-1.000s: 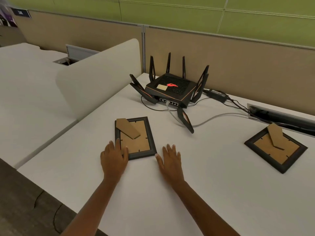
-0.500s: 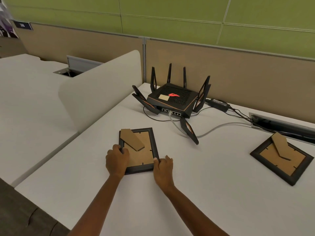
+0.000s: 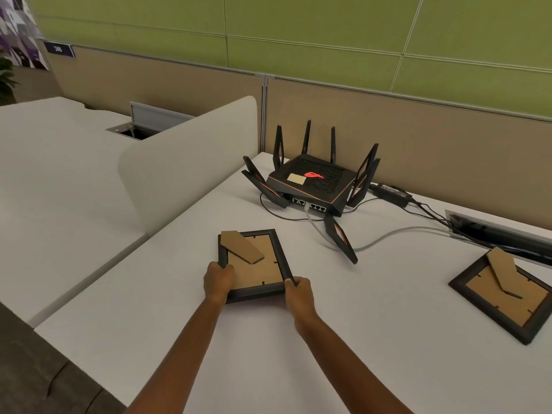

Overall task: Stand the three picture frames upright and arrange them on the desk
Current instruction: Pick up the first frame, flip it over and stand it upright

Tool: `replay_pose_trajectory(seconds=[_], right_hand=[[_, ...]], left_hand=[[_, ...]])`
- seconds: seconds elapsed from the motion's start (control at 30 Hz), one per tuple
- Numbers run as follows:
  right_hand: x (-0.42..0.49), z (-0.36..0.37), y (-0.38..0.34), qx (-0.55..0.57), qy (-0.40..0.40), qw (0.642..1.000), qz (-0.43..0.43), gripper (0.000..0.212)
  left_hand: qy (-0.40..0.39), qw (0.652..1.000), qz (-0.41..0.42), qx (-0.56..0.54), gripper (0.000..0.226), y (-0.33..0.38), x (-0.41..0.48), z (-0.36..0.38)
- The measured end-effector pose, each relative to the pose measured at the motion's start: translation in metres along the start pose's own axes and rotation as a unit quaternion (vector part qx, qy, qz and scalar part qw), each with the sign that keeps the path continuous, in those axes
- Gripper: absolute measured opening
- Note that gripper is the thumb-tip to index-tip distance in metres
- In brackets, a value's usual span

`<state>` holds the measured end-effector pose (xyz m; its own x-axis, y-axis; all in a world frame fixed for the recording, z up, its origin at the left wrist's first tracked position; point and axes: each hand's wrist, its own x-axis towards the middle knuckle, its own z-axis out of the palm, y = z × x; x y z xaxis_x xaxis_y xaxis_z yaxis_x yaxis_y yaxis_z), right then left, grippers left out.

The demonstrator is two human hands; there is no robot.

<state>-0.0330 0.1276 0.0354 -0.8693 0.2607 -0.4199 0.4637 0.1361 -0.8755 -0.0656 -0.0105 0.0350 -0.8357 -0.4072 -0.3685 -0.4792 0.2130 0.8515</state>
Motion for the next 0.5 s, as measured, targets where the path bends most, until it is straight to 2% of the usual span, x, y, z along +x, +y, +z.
replay_pose_trajectory(seconds=[0.1,0.23,0.4,0.5], right_hand=[[0.002,-0.013,-0.007,0.019,-0.01,1.0,0.001,0.024],[0.001,-0.027,-0.016,0.057,-0.025,0.998,-0.019,0.029],[0.002,-0.045,-0.024,0.107,-0.011,0.991,-0.083,0.031],[0.001,-0.056,-0.025,0.11,0.004,0.986,-0.121,0.032]], left_hand=[[-0.042,0.999,0.0,-0.014,0.033,0.005,0.001,-0.002],[-0.088,0.992,-0.021,-0.087,0.015,0.018,-0.003,-0.01],[-0.154,0.967,-0.038,-0.199,0.034,0.043,-0.018,-0.023],[-0.188,0.953,-0.052,-0.233,0.036,0.055,-0.03,-0.026]])
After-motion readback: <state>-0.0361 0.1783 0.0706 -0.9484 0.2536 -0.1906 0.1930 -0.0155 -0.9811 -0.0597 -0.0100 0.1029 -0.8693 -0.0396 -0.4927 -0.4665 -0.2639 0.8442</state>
